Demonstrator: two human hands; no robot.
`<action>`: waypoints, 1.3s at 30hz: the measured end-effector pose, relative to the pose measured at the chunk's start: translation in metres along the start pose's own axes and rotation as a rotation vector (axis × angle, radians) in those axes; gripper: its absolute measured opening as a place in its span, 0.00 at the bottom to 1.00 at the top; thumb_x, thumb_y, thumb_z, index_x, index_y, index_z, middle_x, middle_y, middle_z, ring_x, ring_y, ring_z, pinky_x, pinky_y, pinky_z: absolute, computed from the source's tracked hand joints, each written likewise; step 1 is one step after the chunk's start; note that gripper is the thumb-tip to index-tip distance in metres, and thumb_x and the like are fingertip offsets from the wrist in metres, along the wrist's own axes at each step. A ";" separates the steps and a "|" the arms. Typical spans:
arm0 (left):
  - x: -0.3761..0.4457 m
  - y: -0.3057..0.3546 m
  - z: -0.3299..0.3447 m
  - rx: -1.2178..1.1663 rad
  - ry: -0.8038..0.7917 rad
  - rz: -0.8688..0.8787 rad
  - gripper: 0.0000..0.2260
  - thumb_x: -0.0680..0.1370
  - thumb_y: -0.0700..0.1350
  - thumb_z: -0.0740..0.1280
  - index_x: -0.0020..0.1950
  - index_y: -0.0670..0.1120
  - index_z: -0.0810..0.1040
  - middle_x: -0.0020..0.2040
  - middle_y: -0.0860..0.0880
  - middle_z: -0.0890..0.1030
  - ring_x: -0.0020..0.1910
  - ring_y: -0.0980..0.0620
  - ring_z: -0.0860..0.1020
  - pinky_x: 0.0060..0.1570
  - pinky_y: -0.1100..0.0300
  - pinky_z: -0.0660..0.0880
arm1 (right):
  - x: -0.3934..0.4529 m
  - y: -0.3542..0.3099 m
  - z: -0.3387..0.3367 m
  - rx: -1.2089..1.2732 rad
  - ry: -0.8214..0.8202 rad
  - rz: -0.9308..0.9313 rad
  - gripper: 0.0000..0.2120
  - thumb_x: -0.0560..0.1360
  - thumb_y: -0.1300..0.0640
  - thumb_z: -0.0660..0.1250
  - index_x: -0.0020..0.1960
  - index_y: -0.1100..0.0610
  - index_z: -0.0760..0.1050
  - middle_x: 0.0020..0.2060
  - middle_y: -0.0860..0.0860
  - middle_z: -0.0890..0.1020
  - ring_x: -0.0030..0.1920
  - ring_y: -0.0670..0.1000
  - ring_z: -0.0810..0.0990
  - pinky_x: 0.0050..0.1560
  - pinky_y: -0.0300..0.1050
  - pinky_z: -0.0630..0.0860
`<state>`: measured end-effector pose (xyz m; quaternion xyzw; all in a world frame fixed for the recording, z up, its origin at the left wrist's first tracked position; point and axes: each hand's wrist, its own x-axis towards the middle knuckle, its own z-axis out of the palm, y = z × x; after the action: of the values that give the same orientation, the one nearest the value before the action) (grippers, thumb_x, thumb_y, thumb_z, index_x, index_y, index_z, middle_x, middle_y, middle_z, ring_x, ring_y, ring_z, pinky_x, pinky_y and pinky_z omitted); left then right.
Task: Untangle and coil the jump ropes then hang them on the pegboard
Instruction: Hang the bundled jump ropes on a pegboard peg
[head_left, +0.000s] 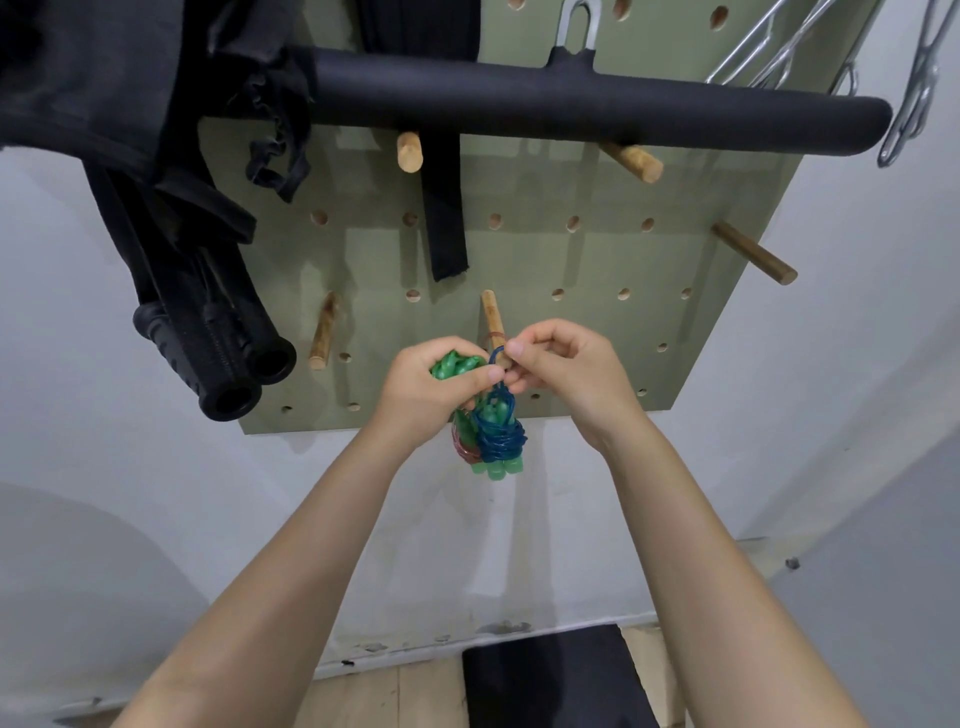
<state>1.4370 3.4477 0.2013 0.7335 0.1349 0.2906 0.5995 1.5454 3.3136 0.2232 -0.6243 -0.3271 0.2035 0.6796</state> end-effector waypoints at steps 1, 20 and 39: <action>-0.001 0.000 -0.001 -0.026 -0.006 -0.012 0.03 0.73 0.38 0.75 0.41 0.43 0.82 0.33 0.47 0.80 0.29 0.52 0.75 0.33 0.57 0.75 | -0.001 0.002 -0.002 0.007 -0.018 0.010 0.06 0.74 0.64 0.72 0.48 0.66 0.78 0.37 0.61 0.83 0.35 0.53 0.82 0.39 0.43 0.80; 0.036 0.006 -0.010 -0.040 0.037 -0.061 0.02 0.76 0.41 0.71 0.43 0.47 0.82 0.36 0.46 0.82 0.31 0.50 0.75 0.35 0.57 0.74 | 0.037 -0.008 0.003 0.114 -0.053 0.099 0.04 0.77 0.67 0.66 0.45 0.61 0.78 0.34 0.54 0.82 0.34 0.49 0.81 0.36 0.38 0.78; -0.043 0.027 -0.028 -0.322 0.038 -0.126 0.05 0.76 0.39 0.71 0.45 0.49 0.83 0.41 0.45 0.83 0.39 0.47 0.82 0.39 0.57 0.78 | -0.025 -0.030 0.012 -0.140 -0.103 -0.037 0.03 0.75 0.62 0.71 0.44 0.61 0.79 0.32 0.61 0.78 0.33 0.58 0.72 0.30 0.44 0.69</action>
<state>1.3827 3.4400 0.2186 0.6122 0.1438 0.2841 0.7238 1.5157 3.3010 0.2480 -0.6528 -0.3864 0.1993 0.6204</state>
